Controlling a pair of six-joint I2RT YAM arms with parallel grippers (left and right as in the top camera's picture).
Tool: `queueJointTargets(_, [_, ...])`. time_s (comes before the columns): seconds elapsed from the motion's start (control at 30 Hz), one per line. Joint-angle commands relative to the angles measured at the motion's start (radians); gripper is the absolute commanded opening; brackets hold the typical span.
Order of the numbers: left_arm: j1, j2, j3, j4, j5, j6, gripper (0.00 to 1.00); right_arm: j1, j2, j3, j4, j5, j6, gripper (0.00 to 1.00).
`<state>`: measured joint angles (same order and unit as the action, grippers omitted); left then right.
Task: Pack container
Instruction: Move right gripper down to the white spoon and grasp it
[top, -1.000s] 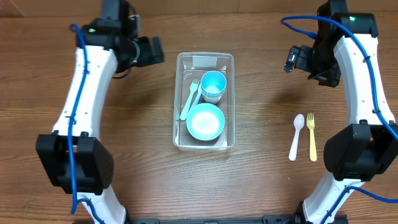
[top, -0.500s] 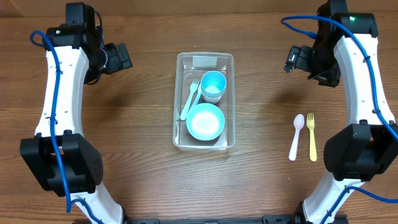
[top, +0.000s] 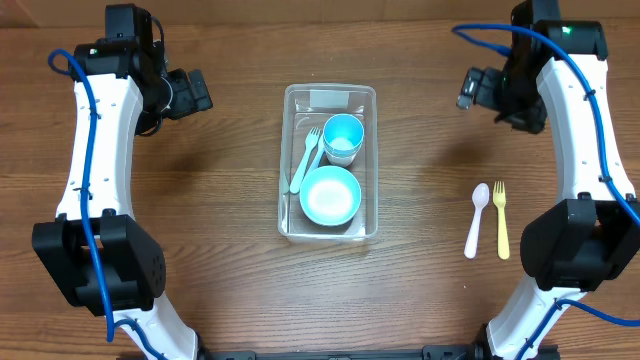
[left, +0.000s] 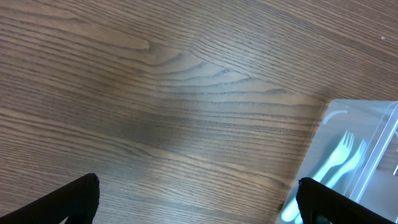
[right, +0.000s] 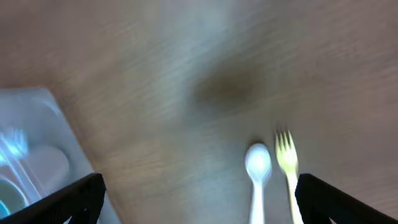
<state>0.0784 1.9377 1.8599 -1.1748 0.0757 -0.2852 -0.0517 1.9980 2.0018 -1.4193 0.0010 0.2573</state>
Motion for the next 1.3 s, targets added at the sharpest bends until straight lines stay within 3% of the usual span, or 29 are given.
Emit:
queueJointTargets(0.0, [0.000, 0.011, 0.027, 0.001, -0.006, 0.016, 1.00, 0.001, -0.040, 0.022, 0.063, 0.005, -0.002, 1.00])
queueJointTargets(0.23, [0.000, 0.011, 0.027, 0.001, -0.006, 0.016, 1.00, 0.001, -0.040, 0.022, 0.027, -0.071, -0.003, 1.00])
queueJointTargets(0.33, [0.000, 0.011, 0.027, 0.001, -0.006, 0.016, 1.00, -0.010, -0.040, 0.022, -0.084, -0.070, -0.103, 1.00])
queueJointTargets(0.53, [0.000, 0.011, 0.027, 0.001, -0.006, 0.016, 1.00, -0.024, -0.055, 0.018, -0.275, 0.024, -0.074, 1.00])
queueJointTargets(0.63, [0.000, 0.011, 0.027, 0.001, -0.006, 0.016, 1.00, -0.024, -0.121, -0.011, -0.275, 0.023, -0.047, 1.00])
queueJointTargets(0.67, [0.000, 0.011, 0.027, 0.001, -0.006, 0.016, 1.00, -0.024, -0.255, -0.096, -0.274, 0.024, -0.040, 1.00])
queueJointTargets(0.77, [0.000, 0.011, 0.027, 0.001, -0.006, 0.016, 1.00, -0.024, -0.448, -0.278, -0.227, 0.024, -0.040, 1.00])
queueJointTargets(0.93, [0.000, 0.011, 0.027, 0.001, -0.006, 0.016, 1.00, -0.024, -0.679, -0.709, 0.027, 0.014, -0.040, 1.00])
queueJointTargets(1.07, [0.000, 0.011, 0.027, 0.001, -0.006, 0.016, 1.00, -0.024, -0.613, -0.909, 0.195, -0.093, -0.010, 1.00])
queueJointTargets(1.27, [0.000, 0.011, 0.027, 0.001, -0.006, 0.016, 1.00, -0.025, -0.357, -0.942, 0.295, 0.024, 0.009, 1.00])
